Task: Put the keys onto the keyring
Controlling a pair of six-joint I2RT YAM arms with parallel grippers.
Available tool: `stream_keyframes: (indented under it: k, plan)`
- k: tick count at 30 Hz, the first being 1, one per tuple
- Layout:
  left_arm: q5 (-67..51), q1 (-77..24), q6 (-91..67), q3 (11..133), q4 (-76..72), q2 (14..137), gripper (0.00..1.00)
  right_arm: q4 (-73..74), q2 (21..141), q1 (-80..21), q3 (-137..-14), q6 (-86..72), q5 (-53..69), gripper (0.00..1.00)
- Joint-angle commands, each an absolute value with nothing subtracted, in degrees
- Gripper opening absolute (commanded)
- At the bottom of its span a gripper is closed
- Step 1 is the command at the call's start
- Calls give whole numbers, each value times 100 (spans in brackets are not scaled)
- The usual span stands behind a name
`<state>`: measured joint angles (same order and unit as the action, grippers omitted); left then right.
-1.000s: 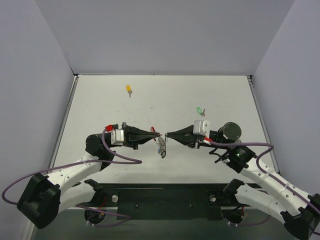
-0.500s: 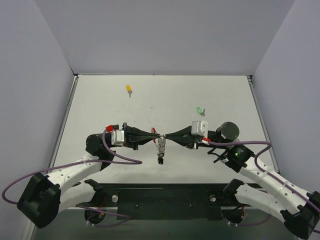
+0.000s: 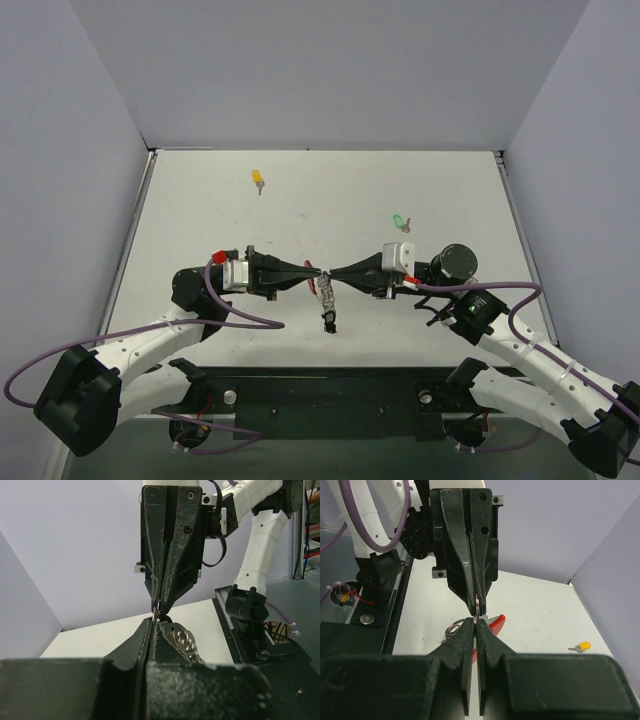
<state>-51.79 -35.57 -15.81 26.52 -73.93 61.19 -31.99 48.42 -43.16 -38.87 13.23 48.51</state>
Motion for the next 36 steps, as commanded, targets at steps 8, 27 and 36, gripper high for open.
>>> stream_keyframes:
  k: [8,27,36]
  plan:
    - [-5256,-3568,-1512,2918,-7541,5950,0,-3700,4693,-4228,-3946,1239,5150,0]
    - [-5273,-3586,-1564,2953,-7576,6012,0,-3762,4720,-4289,-3902,1239,5124,0]
    - [-5274,-3595,-1591,2971,-7629,6047,0,-3788,4781,-4324,-3911,1230,5107,0]
